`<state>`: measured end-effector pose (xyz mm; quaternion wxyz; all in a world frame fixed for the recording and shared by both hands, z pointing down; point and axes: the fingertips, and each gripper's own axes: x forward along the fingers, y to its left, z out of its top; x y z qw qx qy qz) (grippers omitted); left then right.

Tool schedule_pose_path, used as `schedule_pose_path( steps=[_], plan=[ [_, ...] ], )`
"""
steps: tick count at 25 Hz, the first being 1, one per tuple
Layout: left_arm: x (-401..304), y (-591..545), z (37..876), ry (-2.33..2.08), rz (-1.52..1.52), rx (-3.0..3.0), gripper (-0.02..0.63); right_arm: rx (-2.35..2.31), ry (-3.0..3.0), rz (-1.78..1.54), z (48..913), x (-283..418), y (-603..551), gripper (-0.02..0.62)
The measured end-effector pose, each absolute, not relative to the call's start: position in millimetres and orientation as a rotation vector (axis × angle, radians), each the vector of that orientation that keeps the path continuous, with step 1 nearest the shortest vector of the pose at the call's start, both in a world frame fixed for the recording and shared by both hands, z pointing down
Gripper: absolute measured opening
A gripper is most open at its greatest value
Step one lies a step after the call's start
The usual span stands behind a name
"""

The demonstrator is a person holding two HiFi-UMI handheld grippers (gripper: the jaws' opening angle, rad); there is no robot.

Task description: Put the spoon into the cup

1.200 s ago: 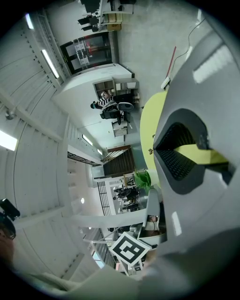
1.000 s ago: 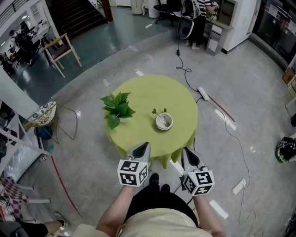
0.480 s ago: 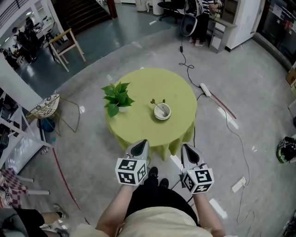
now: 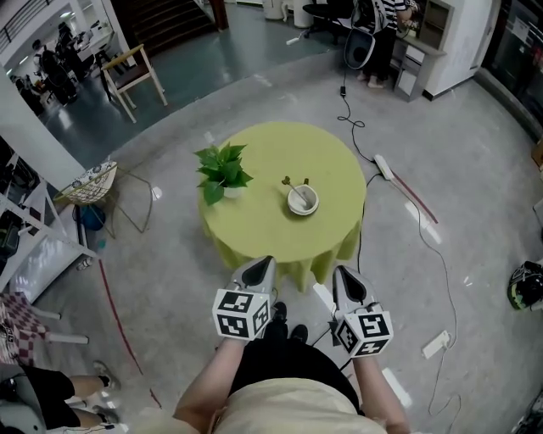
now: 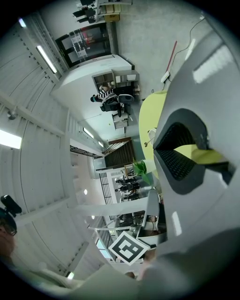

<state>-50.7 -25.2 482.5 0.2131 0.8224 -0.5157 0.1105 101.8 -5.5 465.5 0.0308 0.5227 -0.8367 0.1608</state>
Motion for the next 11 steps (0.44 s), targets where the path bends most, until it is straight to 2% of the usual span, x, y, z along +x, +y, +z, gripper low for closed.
schedule_pose_path(
  steps=[11],
  plan=[
    [-57.9,-32.1,487.9,-1.435,0.305,2.262,0.002,1.572,-2.597,0.522,472.5,90.3,-13.2,-0.003]
  ],
)
